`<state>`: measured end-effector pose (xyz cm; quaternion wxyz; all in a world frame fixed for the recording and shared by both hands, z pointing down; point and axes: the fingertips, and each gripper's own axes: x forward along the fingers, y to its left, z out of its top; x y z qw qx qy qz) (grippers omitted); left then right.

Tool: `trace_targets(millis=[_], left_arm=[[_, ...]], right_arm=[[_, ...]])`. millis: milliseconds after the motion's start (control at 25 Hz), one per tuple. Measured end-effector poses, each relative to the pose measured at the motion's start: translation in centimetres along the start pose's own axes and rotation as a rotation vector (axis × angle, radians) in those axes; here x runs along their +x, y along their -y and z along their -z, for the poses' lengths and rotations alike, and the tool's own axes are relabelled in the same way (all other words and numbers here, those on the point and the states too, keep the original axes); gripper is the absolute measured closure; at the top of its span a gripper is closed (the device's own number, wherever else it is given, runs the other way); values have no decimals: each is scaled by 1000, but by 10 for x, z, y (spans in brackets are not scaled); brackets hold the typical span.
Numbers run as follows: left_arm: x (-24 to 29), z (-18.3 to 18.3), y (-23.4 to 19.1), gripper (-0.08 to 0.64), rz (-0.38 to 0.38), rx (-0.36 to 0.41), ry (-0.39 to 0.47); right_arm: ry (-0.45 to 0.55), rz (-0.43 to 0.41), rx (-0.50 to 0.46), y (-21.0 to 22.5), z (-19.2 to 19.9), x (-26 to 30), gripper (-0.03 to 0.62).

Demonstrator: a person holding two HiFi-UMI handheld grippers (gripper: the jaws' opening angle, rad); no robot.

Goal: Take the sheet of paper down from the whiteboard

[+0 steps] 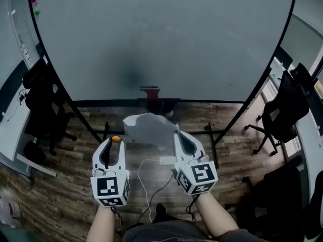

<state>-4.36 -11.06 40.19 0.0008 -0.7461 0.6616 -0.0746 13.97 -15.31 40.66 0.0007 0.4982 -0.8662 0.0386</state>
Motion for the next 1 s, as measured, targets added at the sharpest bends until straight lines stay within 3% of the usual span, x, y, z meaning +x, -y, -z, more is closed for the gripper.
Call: trace_targets(millis=[360,1000], left_arm=[[-42,14,-21,436,35,-21,-4],[-159,20,-66,436,94,-37,20]], right_arm=[[-26,38,-31,-45,5,-24,571],[-44,60,-66,-166,4,-95,571]])
